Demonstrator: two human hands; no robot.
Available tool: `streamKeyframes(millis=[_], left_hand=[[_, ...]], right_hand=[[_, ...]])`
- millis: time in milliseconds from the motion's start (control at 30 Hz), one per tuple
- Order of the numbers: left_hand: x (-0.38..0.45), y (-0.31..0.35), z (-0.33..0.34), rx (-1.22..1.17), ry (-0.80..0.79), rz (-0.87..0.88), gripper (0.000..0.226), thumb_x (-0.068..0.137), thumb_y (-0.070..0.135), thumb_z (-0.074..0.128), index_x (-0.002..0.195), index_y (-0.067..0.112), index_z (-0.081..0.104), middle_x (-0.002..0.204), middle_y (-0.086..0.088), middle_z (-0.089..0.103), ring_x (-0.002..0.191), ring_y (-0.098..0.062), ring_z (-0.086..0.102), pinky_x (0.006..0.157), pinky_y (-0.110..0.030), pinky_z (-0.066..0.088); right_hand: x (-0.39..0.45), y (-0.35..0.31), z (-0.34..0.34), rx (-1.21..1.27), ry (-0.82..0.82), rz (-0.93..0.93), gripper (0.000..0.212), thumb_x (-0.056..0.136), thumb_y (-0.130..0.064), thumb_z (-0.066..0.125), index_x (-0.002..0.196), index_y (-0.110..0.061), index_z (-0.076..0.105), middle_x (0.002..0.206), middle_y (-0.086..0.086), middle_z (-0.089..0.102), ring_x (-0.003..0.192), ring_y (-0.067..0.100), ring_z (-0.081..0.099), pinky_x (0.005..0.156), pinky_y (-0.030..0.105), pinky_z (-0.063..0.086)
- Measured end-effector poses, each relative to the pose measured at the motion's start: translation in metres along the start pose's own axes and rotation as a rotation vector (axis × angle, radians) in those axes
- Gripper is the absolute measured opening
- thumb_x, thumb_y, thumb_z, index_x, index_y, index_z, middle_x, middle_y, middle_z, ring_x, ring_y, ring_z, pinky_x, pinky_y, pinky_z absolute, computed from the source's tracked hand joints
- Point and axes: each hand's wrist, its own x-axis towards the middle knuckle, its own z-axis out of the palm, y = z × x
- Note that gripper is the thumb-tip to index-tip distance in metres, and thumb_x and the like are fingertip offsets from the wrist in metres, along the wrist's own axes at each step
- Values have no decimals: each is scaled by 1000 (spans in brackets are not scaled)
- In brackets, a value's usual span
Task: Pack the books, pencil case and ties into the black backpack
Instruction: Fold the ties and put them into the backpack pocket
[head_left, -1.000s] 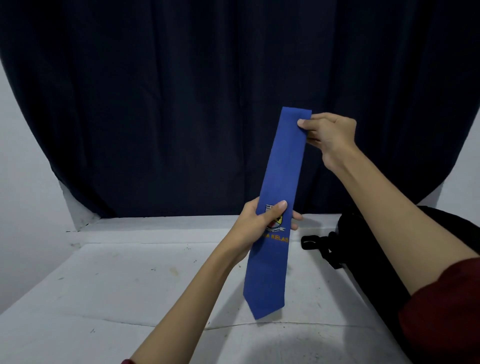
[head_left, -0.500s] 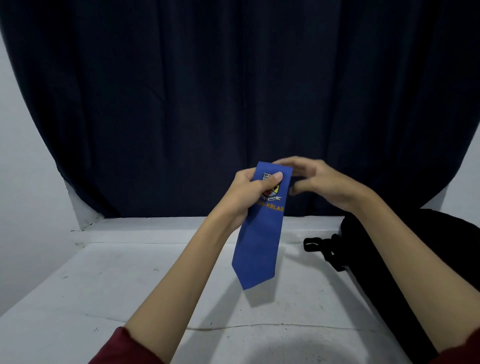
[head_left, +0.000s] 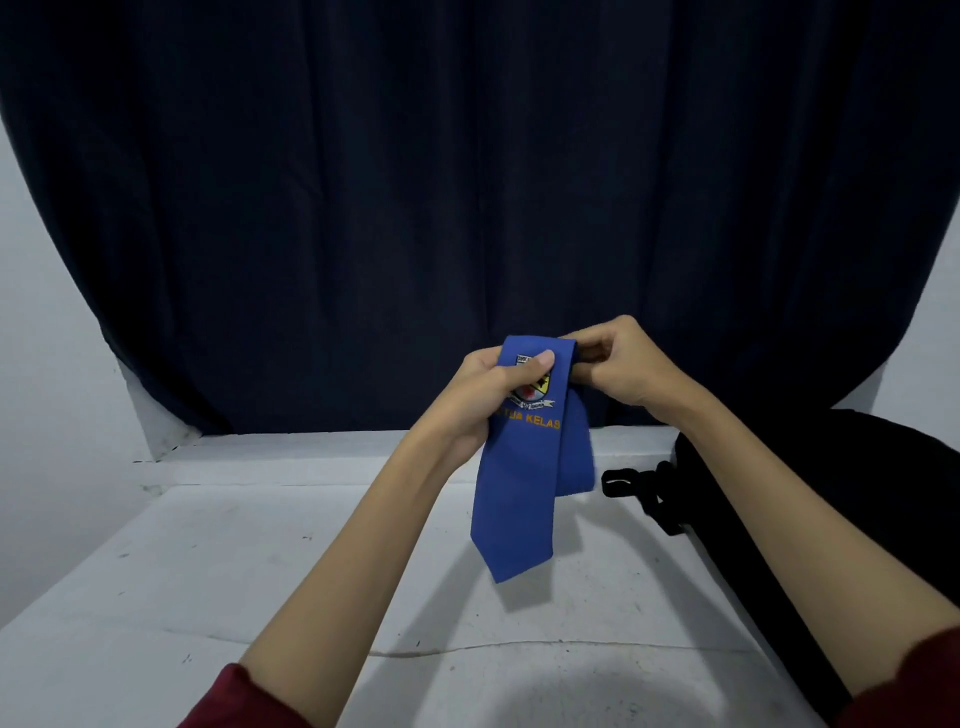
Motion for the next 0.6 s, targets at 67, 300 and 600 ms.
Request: streamKeyframes(millis=[67,300,600], left_hand=[[-1,-4,1,-23,-30,-27,13,92,19,59,90,8,65,80,-7,67,66,-14,65,63,-23,55],[0,-10,6,-109,-36,-73,15,94,15,55,93,5,66,76,-4,69,64,-13,66,61,-25,56],[9,-14,11,-19,162,14,17,89,18,64,102,8,70,85,-4,72,71,-12,68,61,-23,56]], right_hand=[[2,3,-4,-54,79,-11,30,85,6,61,101,-17,72,92,-5,70,94,9,67,83,25,55],[3,16,-8,-37,185,9,30,87,4,61,99,-21,72,91,-6,69,96,10,65,82,24,54],[-14,29,16,272,149,162,20,89,0,60,102,-11,71,83,-3,72,73,5,69,64,17,55]])
